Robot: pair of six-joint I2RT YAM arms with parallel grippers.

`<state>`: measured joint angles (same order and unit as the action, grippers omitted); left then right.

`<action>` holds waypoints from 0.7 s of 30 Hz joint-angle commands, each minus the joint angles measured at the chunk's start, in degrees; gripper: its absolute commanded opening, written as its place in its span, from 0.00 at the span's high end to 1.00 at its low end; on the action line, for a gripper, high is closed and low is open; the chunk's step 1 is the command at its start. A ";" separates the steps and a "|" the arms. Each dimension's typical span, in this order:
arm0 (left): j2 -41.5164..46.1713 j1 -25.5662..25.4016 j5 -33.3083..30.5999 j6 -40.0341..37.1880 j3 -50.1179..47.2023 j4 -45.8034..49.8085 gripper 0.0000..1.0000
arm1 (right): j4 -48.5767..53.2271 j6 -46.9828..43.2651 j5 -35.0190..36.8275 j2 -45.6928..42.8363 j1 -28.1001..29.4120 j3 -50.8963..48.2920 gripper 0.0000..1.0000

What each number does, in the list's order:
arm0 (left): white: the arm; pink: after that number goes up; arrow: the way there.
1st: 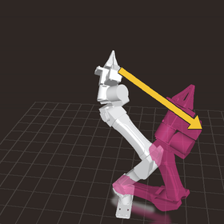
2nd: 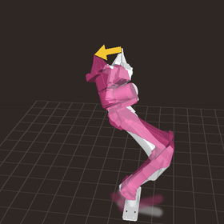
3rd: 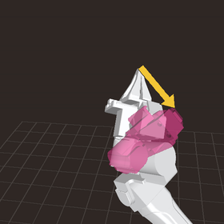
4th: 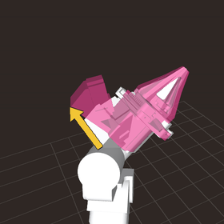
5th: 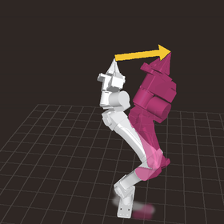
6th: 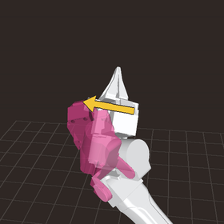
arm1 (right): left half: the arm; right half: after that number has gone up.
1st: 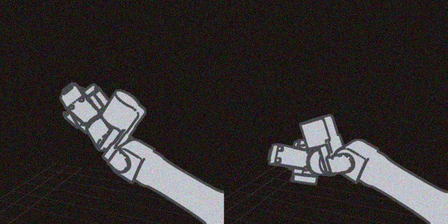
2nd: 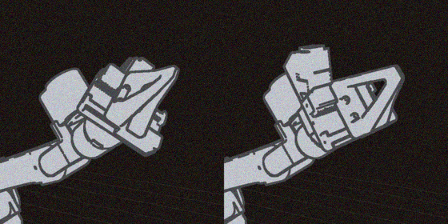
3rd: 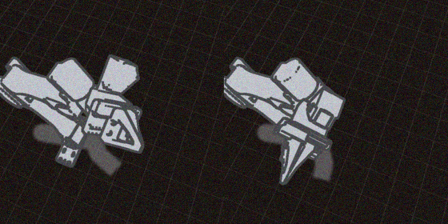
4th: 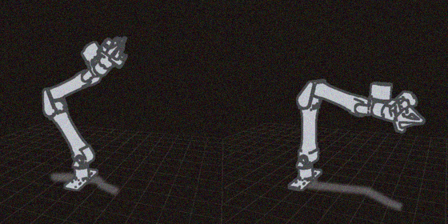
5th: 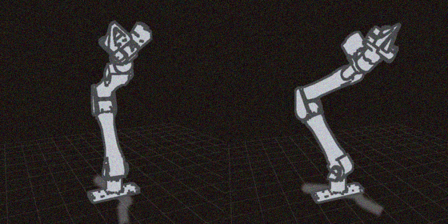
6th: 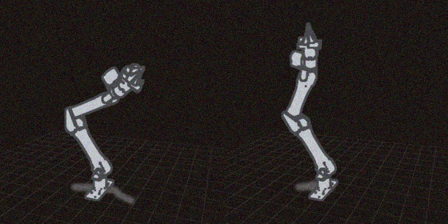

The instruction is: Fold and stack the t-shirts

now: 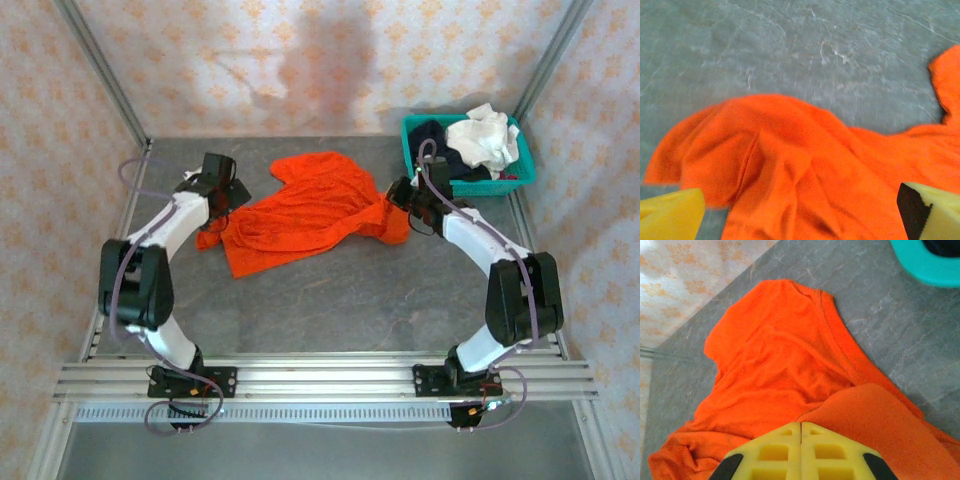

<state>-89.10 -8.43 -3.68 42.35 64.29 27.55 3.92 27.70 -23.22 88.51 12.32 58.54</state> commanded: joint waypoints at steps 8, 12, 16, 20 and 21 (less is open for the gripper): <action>13.02 -7.79 -0.98 11.81 -19.77 -2.70 0.05 | -1.85 1.67 -1.64 -5.03 0.37 -7.96 0.98; 10.82 -8.05 0.64 14.31 -20.21 -1.92 0.25 | -1.40 1.66 -2.33 -3.98 0.43 -7.36 0.99; 7.23 -8.62 0.22 16.71 -20.23 -1.62 0.39 | -0.89 1.70 -2.12 -3.61 0.52 -6.43 0.99; 4.29 -8.71 -0.43 18.69 -20.44 -1.34 0.49 | -0.62 1.82 -1.74 -4.00 0.49 -6.34 1.00; 3.63 -8.71 -0.29 19.10 -20.48 -1.40 0.50 | -0.43 1.79 -1.67 -3.99 0.52 -6.34 1.00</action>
<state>-84.18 -16.88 -2.52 58.61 44.27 25.85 3.40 28.95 -25.08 84.79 12.49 51.22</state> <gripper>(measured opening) 0.508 0.043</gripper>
